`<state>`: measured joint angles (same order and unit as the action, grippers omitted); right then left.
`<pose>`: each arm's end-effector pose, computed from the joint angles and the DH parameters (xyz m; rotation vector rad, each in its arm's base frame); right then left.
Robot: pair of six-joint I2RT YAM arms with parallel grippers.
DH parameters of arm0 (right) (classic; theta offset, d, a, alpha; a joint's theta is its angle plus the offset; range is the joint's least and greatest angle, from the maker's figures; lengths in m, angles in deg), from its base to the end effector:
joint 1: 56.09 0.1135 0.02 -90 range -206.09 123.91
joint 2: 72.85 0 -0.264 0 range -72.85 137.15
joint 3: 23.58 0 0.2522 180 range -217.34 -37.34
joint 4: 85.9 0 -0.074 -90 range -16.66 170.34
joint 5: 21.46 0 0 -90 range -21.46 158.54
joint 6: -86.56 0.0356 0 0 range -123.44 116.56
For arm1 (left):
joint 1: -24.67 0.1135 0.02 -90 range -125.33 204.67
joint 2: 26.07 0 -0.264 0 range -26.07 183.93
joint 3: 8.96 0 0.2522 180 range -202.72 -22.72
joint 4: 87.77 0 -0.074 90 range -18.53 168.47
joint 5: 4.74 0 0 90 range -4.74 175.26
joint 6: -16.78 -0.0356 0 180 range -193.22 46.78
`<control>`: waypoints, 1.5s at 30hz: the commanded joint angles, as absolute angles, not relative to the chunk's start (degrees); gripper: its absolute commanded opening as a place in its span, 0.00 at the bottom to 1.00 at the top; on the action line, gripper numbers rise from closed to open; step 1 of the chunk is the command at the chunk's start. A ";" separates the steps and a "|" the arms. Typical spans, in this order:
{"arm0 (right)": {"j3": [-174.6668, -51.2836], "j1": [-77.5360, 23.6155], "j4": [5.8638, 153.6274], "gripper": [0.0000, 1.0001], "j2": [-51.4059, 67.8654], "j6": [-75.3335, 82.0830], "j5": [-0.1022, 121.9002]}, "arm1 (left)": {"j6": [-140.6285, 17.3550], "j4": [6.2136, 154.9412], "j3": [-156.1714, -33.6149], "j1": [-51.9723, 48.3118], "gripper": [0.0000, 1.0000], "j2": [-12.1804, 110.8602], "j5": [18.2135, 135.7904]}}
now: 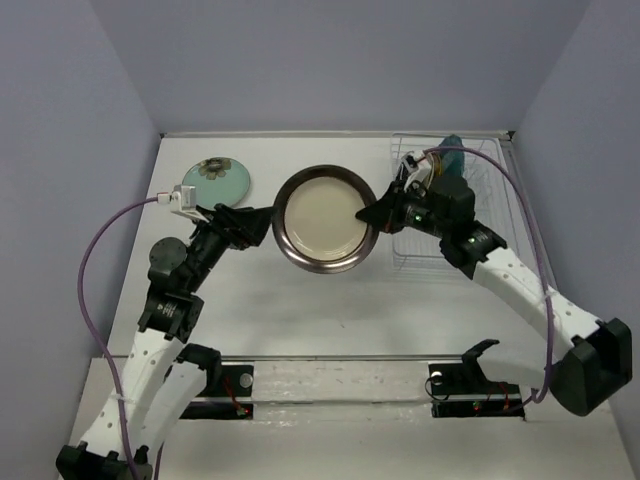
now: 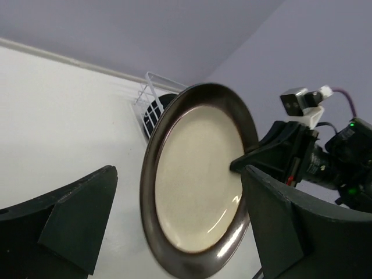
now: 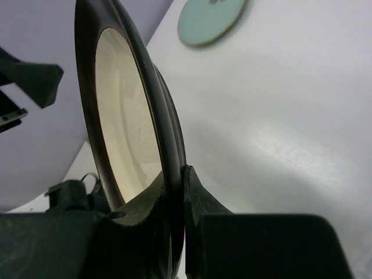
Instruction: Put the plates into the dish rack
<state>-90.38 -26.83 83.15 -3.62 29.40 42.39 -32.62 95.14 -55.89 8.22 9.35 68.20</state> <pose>0.2379 0.1512 0.3251 -0.2907 1.9207 1.1588 0.1472 -0.0544 0.3437 -0.0277 1.4057 -1.0321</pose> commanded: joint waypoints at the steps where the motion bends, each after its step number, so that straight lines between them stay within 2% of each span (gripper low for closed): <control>1: -104.19 -29.45 76.43 0.07 -12.90 21.20 65.83 | -42.08 84.57 -61.21 7.97 0.99 5.59 66.63; 3: -107.64 -29.98 71.30 0.07 -15.10 17.40 78.12 | -46.31 79.90 -62.97 8.06 0.99 4.17 66.54; 5: -112.98 -29.98 67.97 0.07 -15.98 15.20 84.33 | -49.12 76.74 -63.59 7.97 0.99 3.21 66.98; 10: -122.74 -29.98 67.86 0.07 -14.50 5.10 107.97 | -53.44 71.80 -61.04 7.71 0.99 0.74 68.57; 14: -123.48 -29.98 79.60 0.07 -9.49 -11.13 121.78 | -53.44 72.32 -60.87 4.99 0.99 -0.66 67.60; 15: -123.47 -31.38 87.12 0.07 -8.26 -18.40 124.50 | -53.79 71.80 -60.96 4.46 0.99 -1.19 68.03; 18: -123.65 -34.46 97.35 0.07 -3.87 -26.80 125.49 | -53.79 71.18 -60.78 2.44 0.99 -2.42 69.35; 22: -127.07 -40.86 98.62 0.07 0.62 -30.77 123.39 | -53.53 71.00 -60.34 -0.11 0.99 -4.09 69.79; 28: -125.59 -46.23 98.71 0.07 4.58 -32.88 120.32 | -53.35 70.39 -60.43 -1.78 0.99 -5.93 71.72; 33: -122.60 -46.77 96.61 0.07 5.81 -31.57 116.79 | -53.35 70.21 -60.43 -2.49 0.99 -6.64 72.34; 45: -110.65 -47.83 92.56 0.07 7.22 -16.63 112.49 | -53.18 69.95 -60.34 -3.28 0.99 -6.99 72.96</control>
